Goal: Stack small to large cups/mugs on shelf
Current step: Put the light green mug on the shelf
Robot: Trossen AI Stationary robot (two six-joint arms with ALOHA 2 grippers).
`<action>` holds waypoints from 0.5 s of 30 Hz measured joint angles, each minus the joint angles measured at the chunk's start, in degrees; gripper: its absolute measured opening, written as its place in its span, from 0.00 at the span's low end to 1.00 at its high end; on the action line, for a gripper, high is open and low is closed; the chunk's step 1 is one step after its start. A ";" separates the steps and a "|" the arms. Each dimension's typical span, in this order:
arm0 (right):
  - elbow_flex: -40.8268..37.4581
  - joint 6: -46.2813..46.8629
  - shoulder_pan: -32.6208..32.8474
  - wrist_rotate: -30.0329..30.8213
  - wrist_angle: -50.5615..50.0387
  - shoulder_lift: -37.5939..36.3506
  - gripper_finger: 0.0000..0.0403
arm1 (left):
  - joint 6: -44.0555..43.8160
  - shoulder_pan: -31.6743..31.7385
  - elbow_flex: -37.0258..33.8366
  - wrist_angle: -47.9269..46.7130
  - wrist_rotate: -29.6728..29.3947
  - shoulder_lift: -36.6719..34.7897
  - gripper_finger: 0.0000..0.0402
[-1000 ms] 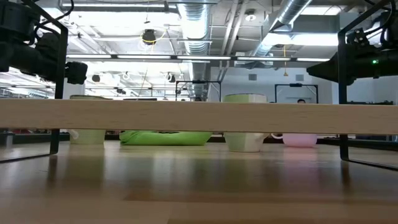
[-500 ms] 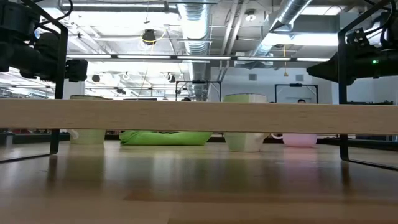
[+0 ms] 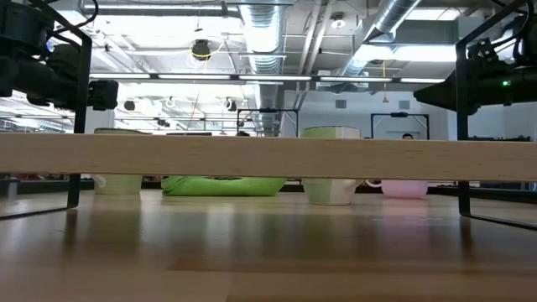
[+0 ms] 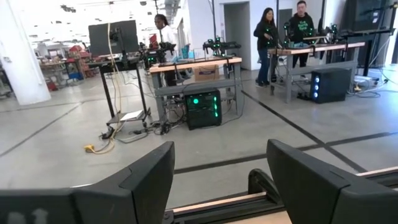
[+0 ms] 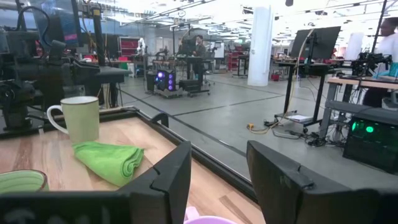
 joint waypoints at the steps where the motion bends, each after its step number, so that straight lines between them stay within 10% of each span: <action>1: 0.00 0.00 0.00 0.01 0.00 0.01 0.44 | 0.02 0.00 0.00 0.00 0.00 0.00 0.61; 11: 0.00 -0.02 -0.02 0.01 0.00 0.01 0.44 | -9.65 0.00 0.02 0.00 0.87 0.00 0.62; 15: 0.00 0.00 -0.02 0.01 0.00 -0.01 0.44 | -7.54 0.00 -0.03 0.66 11.07 0.02 0.61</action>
